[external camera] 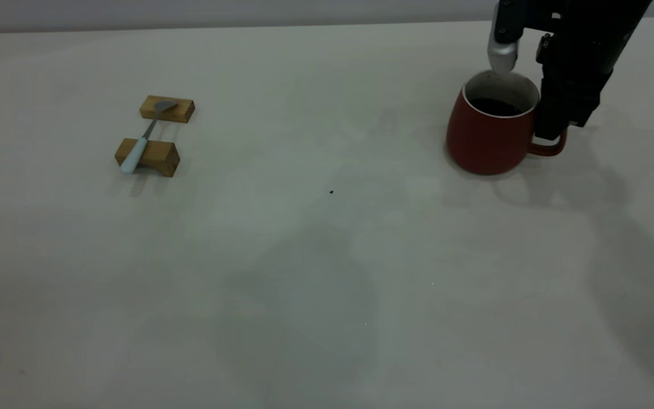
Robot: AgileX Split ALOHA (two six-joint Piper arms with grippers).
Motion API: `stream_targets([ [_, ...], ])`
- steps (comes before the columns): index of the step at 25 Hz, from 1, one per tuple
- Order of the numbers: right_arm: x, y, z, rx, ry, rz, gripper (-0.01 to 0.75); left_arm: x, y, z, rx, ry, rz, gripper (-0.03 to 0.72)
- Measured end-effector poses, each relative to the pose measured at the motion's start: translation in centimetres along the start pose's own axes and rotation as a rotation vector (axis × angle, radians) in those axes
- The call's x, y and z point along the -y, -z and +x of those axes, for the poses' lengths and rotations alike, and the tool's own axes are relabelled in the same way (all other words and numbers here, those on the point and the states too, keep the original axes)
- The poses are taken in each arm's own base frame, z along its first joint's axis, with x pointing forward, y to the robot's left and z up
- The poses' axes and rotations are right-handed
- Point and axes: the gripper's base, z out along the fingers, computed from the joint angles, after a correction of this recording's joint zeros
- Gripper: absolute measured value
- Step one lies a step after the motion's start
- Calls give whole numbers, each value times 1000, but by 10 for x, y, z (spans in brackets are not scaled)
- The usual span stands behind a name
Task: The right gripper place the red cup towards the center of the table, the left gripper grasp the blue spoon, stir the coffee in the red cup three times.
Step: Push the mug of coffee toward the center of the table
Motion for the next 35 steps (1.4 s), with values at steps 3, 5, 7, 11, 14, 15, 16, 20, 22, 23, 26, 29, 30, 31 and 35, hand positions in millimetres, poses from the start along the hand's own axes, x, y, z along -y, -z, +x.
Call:
stream_targets([
  [3,-1,0,-3,8,-5,-3,168,0,0,0,0,0,0,451],
  [5,-4,-1,-8,10,4,-5,168,0,0,0,0,0,0,451],
  [7,-9,-1,-18,14,17,-9,168,0,0,0,0,0,0,451],
  [11,-24,-3,-44,23,32,-21,168,0,0,0,0,0,0,451],
  [14,-38,-5,-66,28,42,-27,168,0,0,0,0,0,0,451],
  [15,-42,-5,-72,28,40,-28,168,0,0,0,0,0,0,451],
  [16,-46,-6,-78,31,42,-27,168,0,0,0,0,0,0,451],
  [20,-61,-6,-101,42,43,-27,168,0,0,0,0,0,0,451],
  [22,-66,-6,-112,52,40,-22,168,0,0,0,0,0,0,451],
  [23,-69,-6,-118,56,42,-21,168,0,0,0,0,0,0,451],
  [26,-76,-6,-130,71,43,-14,168,0,0,0,0,0,0,451],
  [29,-80,-6,-137,82,47,-7,168,0,0,0,0,0,0,451],
  [30,-81,-6,-138,82,47,-8,168,0,0,0,0,0,0,451],
  [31,-81,-6,-138,84,44,-9,168,0,0,0,0,0,0,451],
  [35,-81,-6,-138,84,42,-9,168,0,0,0,0,0,0,451],
])
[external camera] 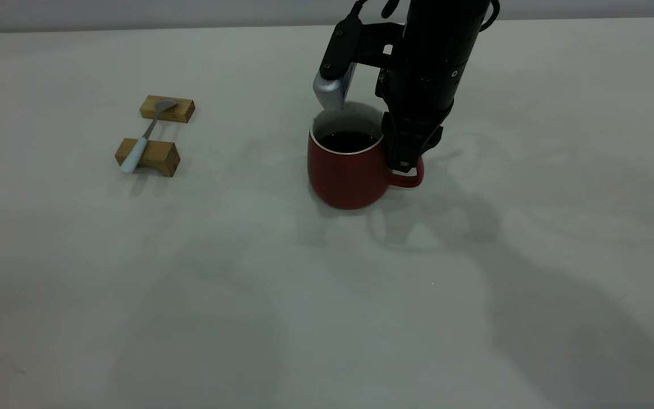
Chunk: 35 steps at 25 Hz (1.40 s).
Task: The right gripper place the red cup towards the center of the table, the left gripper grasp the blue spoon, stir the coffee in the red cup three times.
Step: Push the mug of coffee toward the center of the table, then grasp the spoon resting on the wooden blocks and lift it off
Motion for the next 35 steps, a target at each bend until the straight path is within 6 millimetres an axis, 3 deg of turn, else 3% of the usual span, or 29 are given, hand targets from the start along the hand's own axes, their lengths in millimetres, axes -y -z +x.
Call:
stream_targets([
  [5,0,0,0,1,-12,-1,220,0,0,0,0,0,0,451],
  [13,2,11,-4,3,-10,-5,669,0,0,0,0,0,0,451],
  [15,2,29,-5,-11,0,-22,714,0,0,0,0,0,0,451],
  [18,4,77,-13,-4,-55,-20,713,0,0,0,0,0,0,451],
  [22,0,172,-17,35,-234,20,668,0,0,0,0,0,0,451],
  [26,-21,263,-2,10,-434,48,630,0,0,0,0,0,0,451],
  [28,-32,299,6,29,-527,82,625,0,0,0,0,0,0,451],
  [32,-57,356,25,132,-593,152,622,0,0,0,0,0,0,451],
  [35,-88,379,50,170,-606,174,622,0,0,0,0,0,0,451],
])
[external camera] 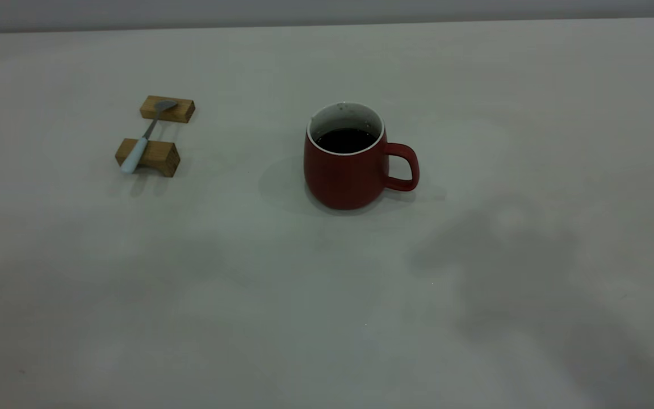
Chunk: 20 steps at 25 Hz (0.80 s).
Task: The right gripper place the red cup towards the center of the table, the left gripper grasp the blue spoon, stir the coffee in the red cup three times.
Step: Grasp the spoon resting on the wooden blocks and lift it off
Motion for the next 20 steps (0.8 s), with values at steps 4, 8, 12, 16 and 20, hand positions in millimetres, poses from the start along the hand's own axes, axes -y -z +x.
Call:
stream_targets([
  [4,-14,30,63,33,-59,8,622,0,0,0,0,0,0,451],
  [8,-29,40,135,70,-131,22,620,0,0,0,0,0,0,451],
  [12,-39,41,202,156,-227,80,620,0,0,0,0,0,0,451],
  [16,-51,42,246,304,-338,178,620,0,0,0,0,0,0,451],
  [20,-60,34,270,427,-418,279,620,0,0,0,0,0,0,451],
])
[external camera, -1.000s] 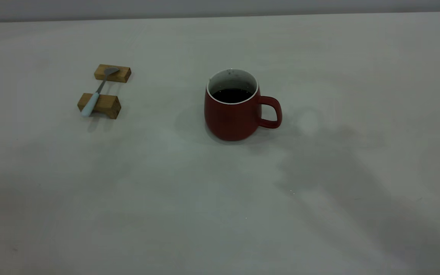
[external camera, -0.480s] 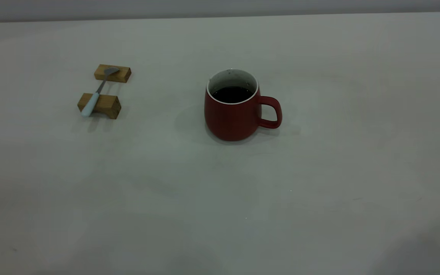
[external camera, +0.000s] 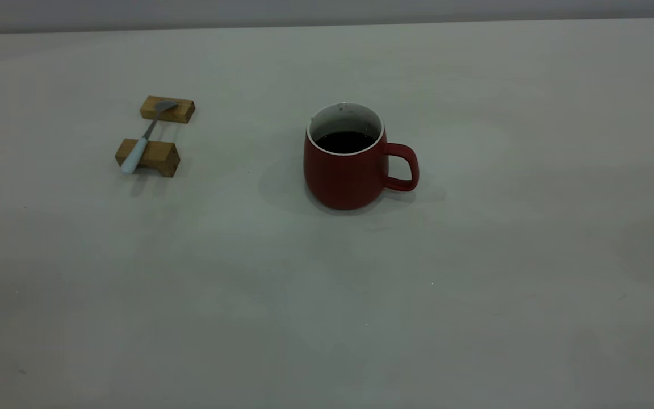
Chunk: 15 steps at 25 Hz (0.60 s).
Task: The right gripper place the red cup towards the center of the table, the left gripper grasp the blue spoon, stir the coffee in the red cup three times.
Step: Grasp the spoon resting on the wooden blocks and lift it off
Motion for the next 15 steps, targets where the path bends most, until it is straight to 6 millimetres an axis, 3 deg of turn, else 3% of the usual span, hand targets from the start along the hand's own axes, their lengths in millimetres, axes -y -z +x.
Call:
stream_targets([
  [6,-1,-8,17,34,-56,74,620,0,0,0,0,0,0,451],
  [15,-2,-10,18,25,-69,62,618,0,0,0,0,0,0,451],
])
